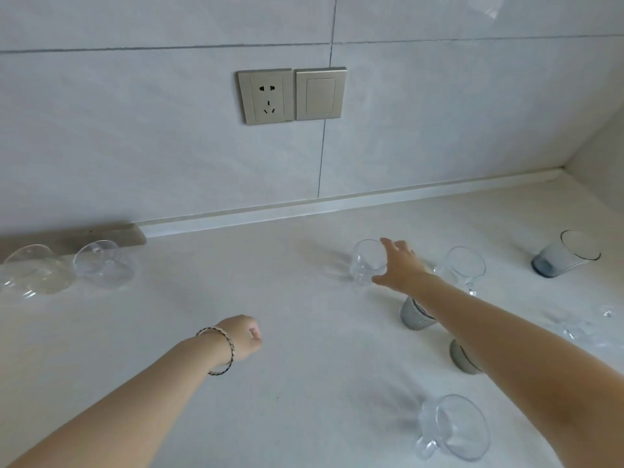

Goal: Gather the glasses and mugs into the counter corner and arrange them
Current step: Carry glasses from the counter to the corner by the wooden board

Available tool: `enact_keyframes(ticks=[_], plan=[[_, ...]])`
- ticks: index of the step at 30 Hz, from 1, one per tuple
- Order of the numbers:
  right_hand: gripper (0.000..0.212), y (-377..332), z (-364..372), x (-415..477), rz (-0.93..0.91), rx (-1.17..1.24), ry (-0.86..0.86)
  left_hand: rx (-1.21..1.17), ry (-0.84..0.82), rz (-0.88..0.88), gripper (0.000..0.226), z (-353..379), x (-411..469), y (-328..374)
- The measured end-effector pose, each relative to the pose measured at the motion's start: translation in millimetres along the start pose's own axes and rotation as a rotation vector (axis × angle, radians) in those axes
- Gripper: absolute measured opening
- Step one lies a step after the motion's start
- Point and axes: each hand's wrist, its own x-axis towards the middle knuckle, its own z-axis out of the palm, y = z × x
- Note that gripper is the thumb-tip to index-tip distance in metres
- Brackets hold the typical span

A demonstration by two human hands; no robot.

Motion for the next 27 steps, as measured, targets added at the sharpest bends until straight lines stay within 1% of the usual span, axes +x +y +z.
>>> enact_keyframes(ticks=[2,4,7,13,16,19,24,27], plan=[[0.101,-0.5,1.5,16.8,-0.01,0.014,-0.046,0.0,-0.005,-0.025,0.019,-0.4,3.4,-0.6],[0.104,-3.4,5.0,31.3,-0.055,-0.042,-0.099,-0.005,0.001,-0.046,0.011,-1.3,6.8,-4.9],[0.099,-8.5,10.3,45.8,-0.092,-0.093,-0.119,-0.012,0.018,-0.065,0.007,-5.3,10.3,-13.0],[0.09,-15.8,14.7,42.3,-0.056,-0.097,-0.074,-0.022,0.025,-0.093,0.007,-12.5,14.2,-36.3],[0.09,-29.6,18.8,26.5,-0.077,-0.136,-0.089,-0.044,0.042,-0.096,0.013,-16.0,15.5,-48.8],[0.089,-57.6,28.6,2.4,-0.163,-0.173,-0.133,-0.063,0.039,-0.1,0.026,-19.9,12.7,-68.3],[0.088,-135.8,50.4,-33.5,-0.289,-0.173,-0.209,-0.1,0.034,-0.105,0.028,-31.8,0.4,-118.0],[0.088,-193.2,67.5,-40.2,-0.343,-0.163,-0.222,-0.114,0.038,-0.113,0.028,-39.4,-7.4,-159.2]])
